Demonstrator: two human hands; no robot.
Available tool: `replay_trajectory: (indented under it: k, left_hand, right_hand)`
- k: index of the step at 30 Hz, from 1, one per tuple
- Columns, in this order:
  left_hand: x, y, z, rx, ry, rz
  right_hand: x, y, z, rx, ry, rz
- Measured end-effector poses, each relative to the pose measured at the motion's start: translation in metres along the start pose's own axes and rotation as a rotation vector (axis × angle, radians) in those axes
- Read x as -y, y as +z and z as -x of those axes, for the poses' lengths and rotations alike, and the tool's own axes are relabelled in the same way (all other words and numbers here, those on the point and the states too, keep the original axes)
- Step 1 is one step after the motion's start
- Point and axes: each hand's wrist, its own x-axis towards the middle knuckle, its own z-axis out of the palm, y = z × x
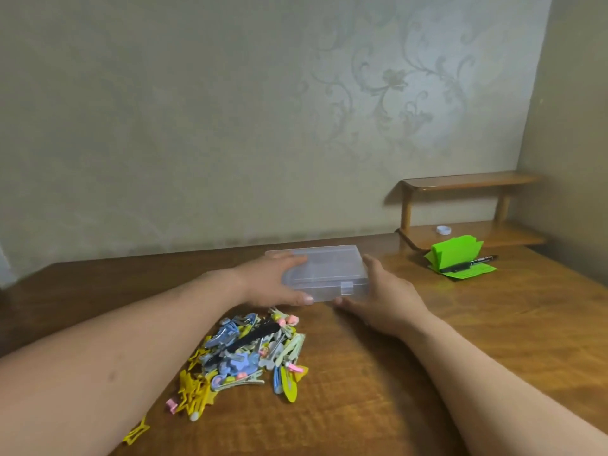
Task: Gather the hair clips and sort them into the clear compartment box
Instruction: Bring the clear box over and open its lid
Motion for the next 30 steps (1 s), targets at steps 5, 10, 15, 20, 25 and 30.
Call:
replay_trajectory:
  k: [5,10,15,20,25,30]
  left_hand:
    - [-0.004,-0.002,-0.003,-0.032,0.004,-0.022]
    - [-0.003,-0.036,-0.003,-0.057,-0.014,0.143]
    - [0.027,-0.054,-0.028,-0.43,-0.18,0.549]
    - [0.051,-0.018,-0.059,-0.495,-0.243,0.702]
    - [0.055,-0.014,-0.051,-0.519,-0.191,0.715]
    - [0.066,-0.012,-0.028,-0.526,-0.194,0.735]
  right_hand:
    - [-0.001,0.0,-0.001,-0.013,0.016,-0.011]
    - [0.001,-0.002,0.002,-0.018,0.009,-0.014]
    - [0.007,-0.015,0.011,0.009,-0.032,0.027]
    - [0.009,-0.02,0.015,0.15,-0.043,0.061]
    - [0.021,-0.025,0.019,0.142,-0.034,0.081]
    - [0.034,-0.033,0.026,0.21,-0.03,0.117]
